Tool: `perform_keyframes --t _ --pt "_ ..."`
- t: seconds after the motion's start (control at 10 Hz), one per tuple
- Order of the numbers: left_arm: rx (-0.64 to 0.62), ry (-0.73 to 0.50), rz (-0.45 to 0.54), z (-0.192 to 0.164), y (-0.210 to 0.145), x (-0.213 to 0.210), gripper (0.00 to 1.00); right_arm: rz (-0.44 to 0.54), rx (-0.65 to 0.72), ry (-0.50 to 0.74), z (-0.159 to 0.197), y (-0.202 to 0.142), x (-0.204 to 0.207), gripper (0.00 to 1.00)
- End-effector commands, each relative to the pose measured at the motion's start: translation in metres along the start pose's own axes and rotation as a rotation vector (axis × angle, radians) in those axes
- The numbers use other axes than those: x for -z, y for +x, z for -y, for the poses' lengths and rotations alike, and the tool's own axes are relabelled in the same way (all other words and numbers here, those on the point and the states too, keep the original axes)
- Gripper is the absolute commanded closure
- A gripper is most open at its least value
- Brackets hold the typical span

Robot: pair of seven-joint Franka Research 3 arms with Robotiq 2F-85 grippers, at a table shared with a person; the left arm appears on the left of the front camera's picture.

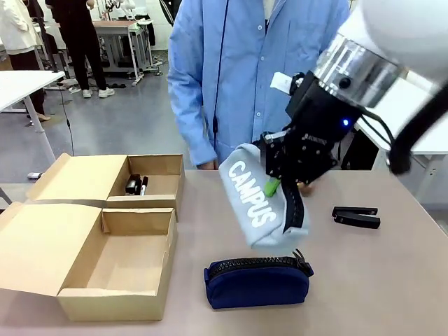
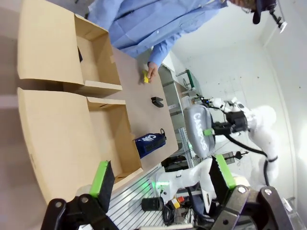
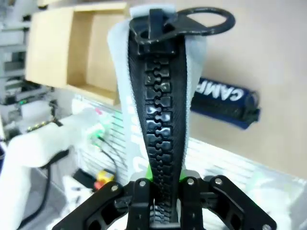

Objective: Place items inside the box.
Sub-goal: Pick up a Pencil pouch or Stapler and place it inside the Mailer Box closest to the robot.

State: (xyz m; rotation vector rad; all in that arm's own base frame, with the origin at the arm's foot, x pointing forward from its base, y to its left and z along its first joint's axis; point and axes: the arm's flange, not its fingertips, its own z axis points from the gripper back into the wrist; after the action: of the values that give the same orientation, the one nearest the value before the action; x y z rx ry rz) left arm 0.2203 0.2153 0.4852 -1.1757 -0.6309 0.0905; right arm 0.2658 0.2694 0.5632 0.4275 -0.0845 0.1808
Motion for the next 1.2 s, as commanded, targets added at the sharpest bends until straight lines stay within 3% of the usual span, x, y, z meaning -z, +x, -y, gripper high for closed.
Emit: perform_keyframes --t 0.0,0.1,0.2,0.4,0.5,0.7,0.9,1.1 --pt "0.019 -0.024 0.013 0.001 0.001 0.000 0.00 0.136 0.066 0.026 -0.007 -0.034 0.020 1.00" --pt "0.019 -0.024 0.013 0.001 0.001 0.000 0.00 0.075 0.007 0.019 0.002 -0.031 0.021 1.00" --pt "0.019 -0.024 0.013 0.001 0.001 0.000 0.00 0.049 0.042 0.017 -0.006 -0.023 0.004 1.00" --pt "0.019 -0.024 0.013 0.001 0.001 0.000 0.00 0.049 0.042 0.017 -0.006 -0.023 0.004 1.00" --pt "0.019 -0.024 0.013 0.001 0.001 0.000 0.00 0.066 0.039 0.008 -0.004 -0.033 0.011 0.90" --pt "0.019 -0.024 0.013 0.001 0.001 0.000 0.00 0.108 0.169 0.022 -0.080 -0.003 0.037 0.90" --pt "0.019 -0.024 0.013 0.001 0.001 0.000 0.00 -0.003 0.296 0.068 -0.149 0.024 0.064 0.90" --pt "0.019 -0.024 0.013 0.001 0.001 0.000 0.00 -0.014 0.344 0.068 -0.191 0.055 0.101 0.90"
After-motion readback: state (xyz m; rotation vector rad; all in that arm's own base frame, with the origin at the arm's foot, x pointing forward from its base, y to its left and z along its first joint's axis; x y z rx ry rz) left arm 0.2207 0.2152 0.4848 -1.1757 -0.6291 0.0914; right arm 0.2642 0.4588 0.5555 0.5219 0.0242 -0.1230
